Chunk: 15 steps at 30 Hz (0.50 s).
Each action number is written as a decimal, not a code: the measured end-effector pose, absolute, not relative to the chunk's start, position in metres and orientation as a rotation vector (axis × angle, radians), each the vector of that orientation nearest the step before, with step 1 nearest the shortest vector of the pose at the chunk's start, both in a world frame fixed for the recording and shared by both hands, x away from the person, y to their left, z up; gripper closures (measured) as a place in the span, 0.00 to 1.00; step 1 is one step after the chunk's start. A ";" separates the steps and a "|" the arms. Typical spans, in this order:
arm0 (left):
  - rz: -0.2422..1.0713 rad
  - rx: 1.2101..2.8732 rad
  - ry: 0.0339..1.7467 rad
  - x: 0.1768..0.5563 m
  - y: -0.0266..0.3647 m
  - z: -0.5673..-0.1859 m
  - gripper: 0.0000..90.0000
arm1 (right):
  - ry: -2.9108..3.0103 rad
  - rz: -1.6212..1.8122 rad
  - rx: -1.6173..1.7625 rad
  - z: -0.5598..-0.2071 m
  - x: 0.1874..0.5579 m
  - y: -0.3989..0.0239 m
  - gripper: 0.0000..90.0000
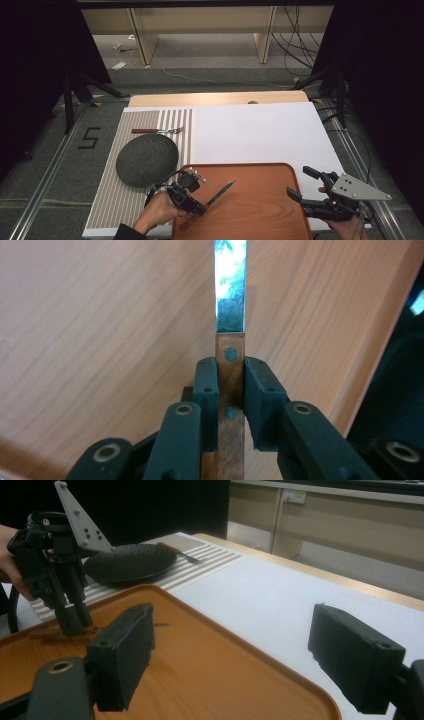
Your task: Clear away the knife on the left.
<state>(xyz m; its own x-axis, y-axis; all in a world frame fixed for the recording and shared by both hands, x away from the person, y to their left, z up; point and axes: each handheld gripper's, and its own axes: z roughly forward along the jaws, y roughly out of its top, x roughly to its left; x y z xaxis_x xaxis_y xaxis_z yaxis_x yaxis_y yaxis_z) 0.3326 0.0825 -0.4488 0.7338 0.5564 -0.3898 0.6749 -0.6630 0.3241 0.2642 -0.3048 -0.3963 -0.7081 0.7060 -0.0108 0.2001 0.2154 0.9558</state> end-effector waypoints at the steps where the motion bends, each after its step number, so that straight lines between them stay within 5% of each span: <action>1: -0.366 2.478 0.948 0.332 0.082 -0.450 0.85 | 2.047 1.505 0.837 -0.396 0.264 -0.305 0.22; 15: -0.393 2.535 1.021 0.331 0.074 -0.463 0.85 | 2.032 1.505 0.838 -0.396 0.264 -0.306 0.22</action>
<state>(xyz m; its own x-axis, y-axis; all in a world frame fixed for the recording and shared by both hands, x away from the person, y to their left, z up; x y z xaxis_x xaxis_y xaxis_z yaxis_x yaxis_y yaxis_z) 0.3315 0.0737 -0.4629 0.6974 0.6018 -0.3891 0.7074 -0.6648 0.2398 0.2640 -0.3057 -0.3957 -0.7011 0.7129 -0.0148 0.1933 0.2101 0.9584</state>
